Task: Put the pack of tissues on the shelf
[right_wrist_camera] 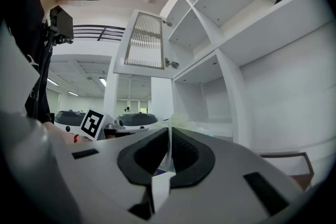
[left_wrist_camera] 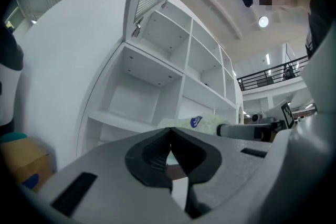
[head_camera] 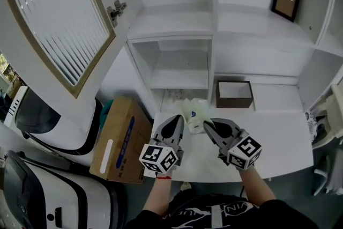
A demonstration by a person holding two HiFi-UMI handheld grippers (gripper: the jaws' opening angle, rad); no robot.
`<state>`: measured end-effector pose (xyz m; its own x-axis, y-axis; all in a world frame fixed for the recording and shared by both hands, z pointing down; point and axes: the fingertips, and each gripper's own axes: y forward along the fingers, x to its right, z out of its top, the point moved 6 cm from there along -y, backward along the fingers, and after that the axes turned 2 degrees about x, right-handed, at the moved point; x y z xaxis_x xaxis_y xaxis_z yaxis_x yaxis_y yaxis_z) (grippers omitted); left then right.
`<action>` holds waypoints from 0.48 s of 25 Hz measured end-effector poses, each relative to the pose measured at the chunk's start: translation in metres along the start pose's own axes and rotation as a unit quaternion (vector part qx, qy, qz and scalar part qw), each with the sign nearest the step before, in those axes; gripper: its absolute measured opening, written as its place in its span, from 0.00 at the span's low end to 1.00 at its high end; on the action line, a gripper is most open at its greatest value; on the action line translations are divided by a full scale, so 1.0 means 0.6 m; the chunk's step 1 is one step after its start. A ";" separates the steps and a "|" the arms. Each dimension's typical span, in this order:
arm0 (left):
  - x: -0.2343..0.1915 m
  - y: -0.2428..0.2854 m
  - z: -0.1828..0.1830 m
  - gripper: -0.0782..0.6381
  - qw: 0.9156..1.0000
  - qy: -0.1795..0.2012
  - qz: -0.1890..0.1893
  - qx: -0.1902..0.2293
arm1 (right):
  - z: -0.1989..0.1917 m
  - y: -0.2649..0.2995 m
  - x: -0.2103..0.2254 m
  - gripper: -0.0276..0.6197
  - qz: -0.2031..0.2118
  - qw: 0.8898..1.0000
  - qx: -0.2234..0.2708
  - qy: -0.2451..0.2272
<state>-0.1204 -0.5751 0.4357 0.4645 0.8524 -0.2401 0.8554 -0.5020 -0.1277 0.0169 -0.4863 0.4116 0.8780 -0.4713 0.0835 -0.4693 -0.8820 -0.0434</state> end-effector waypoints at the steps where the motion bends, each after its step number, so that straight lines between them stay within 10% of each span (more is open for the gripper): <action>1: -0.006 0.002 0.001 0.12 1.000 -0.002 -0.004 0.000 | 0.004 0.006 0.001 0.06 -0.004 1.000 0.001 -0.005; 12: -0.073 0.034 0.020 0.12 0.998 -0.017 -0.060 -0.006 | 0.033 0.092 0.019 0.06 -0.040 0.998 0.028 -0.034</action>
<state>-0.1258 -0.6244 0.4319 0.3502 0.9007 -0.2570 0.9073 -0.3944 -0.1459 0.0031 -0.5404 0.3905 0.9175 -0.3971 0.0214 -0.3935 -0.9144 -0.0951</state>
